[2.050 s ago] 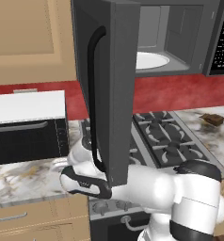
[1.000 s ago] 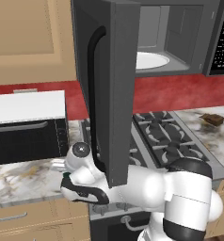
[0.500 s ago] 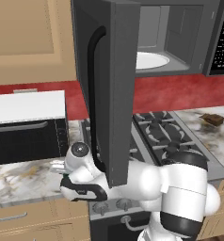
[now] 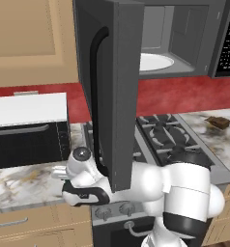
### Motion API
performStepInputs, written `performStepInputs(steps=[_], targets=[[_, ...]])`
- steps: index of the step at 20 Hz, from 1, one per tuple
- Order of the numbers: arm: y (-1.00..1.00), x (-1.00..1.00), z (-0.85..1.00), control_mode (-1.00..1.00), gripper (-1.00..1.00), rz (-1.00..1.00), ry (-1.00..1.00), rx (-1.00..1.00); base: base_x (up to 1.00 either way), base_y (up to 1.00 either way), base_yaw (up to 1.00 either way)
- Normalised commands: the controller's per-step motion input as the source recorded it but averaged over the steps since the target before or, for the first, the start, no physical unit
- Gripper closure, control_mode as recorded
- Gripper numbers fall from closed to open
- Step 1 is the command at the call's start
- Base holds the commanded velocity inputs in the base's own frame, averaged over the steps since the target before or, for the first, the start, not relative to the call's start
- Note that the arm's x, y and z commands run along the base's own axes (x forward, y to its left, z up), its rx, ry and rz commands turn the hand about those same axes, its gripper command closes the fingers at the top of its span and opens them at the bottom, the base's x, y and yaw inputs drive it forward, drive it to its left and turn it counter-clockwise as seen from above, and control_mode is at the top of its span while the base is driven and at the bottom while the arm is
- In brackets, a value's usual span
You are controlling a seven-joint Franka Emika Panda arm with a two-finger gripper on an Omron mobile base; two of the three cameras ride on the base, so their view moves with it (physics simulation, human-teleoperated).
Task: Place the sponge inside the microwave to prepare for sanitizing.
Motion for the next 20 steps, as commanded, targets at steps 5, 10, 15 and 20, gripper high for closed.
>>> performStepInputs(steps=[5, 10, 15, 20], targets=[[0.01, 0.08, 0.0, -1.0, -1.0, 0.0, 0.11, -0.06, 0.0, 0.0, 0.0], [0.0, 0.05, -0.03, -1.0, -1.0, 0.0, 0.03, -0.08, 0.0, 0.0, 0.0], [0.11, 0.0, -0.14, -1.0, -1.0, 0.0, 0.0, -0.04, 0.0, 0.0, 0.0], [0.09, 0.03, -0.12, -1.0, -1.0, 0.0, 0.01, -0.01, 0.0, 0.0, 0.0]])
